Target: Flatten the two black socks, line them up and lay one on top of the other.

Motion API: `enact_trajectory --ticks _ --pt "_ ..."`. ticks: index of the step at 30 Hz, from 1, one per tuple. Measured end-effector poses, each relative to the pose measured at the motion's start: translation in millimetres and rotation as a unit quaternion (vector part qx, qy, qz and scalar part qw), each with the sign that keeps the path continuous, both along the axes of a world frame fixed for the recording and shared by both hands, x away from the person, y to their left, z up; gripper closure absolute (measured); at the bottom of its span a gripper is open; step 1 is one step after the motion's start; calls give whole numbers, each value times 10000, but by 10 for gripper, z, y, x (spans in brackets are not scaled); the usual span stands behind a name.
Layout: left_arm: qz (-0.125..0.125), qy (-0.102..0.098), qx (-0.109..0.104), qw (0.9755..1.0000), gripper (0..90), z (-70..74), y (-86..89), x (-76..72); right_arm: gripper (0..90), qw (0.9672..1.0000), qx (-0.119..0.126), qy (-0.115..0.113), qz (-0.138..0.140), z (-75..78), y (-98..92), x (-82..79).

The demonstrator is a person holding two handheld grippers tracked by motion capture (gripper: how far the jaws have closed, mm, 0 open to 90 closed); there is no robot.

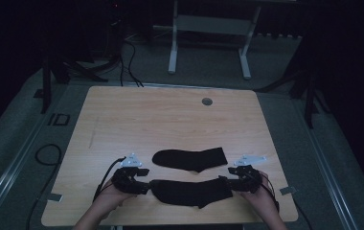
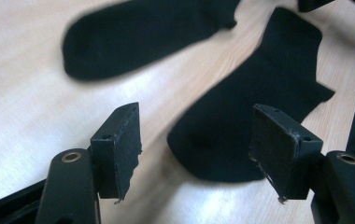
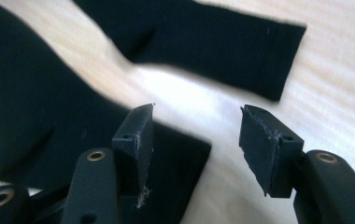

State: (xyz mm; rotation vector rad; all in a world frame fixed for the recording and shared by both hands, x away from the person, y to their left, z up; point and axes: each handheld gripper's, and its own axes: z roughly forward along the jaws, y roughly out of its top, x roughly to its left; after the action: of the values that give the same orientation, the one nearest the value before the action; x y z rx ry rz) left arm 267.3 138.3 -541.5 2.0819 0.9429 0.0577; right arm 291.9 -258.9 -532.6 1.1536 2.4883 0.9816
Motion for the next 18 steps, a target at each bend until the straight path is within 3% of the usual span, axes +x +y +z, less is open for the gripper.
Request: enact_trajectory --ticks 5,9,12,15,18 --pt "-29 264 -20 9996 346 -140 -39 -40 497 9999 -17 86 -68 -73 -66 -115" --pt "-87 466 -25 9989 427 -195 -93 -46 516 9997 -90 127 -173 -152 -89 -203" --pt "-134 462 70 9988 509 -223 -124 -48 553 9997 -125 149 -166 -182 -73 -235" --pt "-272 279 304 9988 608 -218 -141 -57 593 9996 -210 120 -157 -196 -46 -254" --pt "-324 231 421 9983 692 -215 -150 -70 650 9995 -303 70 -92 -193 -20 -263"
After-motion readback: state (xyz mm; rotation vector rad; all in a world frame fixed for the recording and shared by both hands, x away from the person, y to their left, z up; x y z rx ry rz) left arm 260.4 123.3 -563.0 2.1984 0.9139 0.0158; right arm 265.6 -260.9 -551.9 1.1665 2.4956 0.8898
